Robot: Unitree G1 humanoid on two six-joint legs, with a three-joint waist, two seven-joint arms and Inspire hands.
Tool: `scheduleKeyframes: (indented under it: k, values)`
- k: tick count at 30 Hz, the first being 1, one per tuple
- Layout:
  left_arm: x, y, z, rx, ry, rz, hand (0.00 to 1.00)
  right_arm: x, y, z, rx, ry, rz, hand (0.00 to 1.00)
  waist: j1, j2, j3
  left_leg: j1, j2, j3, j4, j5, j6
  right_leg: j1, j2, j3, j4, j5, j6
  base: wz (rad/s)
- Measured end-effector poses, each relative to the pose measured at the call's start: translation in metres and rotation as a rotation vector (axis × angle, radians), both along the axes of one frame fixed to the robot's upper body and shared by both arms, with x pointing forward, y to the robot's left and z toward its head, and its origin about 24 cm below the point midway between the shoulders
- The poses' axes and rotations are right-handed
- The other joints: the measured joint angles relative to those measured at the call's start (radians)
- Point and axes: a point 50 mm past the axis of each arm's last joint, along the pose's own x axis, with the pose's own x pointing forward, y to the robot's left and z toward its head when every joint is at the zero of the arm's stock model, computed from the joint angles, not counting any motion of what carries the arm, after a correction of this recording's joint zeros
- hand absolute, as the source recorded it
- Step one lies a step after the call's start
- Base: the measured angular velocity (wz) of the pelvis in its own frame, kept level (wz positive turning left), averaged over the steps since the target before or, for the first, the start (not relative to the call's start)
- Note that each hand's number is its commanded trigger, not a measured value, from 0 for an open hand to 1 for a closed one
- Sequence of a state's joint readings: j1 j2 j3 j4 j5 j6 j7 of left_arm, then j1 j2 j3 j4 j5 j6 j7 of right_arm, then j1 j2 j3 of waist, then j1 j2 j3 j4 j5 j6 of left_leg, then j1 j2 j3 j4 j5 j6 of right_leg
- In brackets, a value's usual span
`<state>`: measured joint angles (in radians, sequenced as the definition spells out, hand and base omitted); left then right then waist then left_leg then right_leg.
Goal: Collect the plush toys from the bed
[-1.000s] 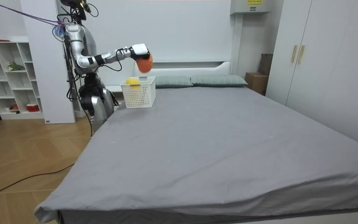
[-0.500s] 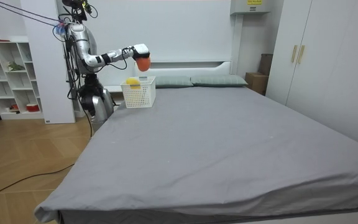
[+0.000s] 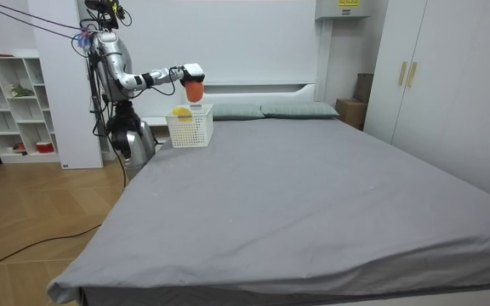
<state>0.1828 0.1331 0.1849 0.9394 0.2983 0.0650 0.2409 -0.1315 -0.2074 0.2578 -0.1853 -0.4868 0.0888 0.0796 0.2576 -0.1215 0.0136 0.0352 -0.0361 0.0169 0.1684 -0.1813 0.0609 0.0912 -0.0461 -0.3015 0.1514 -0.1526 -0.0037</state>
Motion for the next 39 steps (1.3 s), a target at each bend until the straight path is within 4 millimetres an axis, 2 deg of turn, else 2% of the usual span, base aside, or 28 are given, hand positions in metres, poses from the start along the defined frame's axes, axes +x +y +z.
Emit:
scheduleKeyframes:
  k: [9,22,39]
  values:
    - [0.0001,-0.0005,-0.0004,-0.014,0.003,-0.006,0.0,0.0008,-0.0003,-0.0051,-0.037,0.011,-0.008,0.0,0.0,0.002,0.0012,-0.009,-0.002,-0.005,0.001,0.001,0.001,-0.006,-0.001,-0.004,-0.001,0.0,0.0,0.0]
    - [-0.0001,0.0002,-0.0002,-0.004,0.012,-0.024,0.0,0.0008,-0.0002,-0.0049,-0.034,0.008,-0.009,0.0,0.001,-0.004,-0.0028,-0.008,-0.006,-0.008,0.001,0.003,0.004,-0.005,-0.004,-0.002,0.0,0.0,0.002,0.0]
    - [0.0042,0.0043,0.0016,0.006,0.021,-0.071,0.0,-0.0019,0.0064,-0.008,-0.039,0.018,0.022,0.0,0.001,-0.004,-0.0028,-0.008,-0.009,-0.018,0.001,0.005,0.005,-0.001,-0.005,-0.005,0.0,0.0,0.004,0.0]
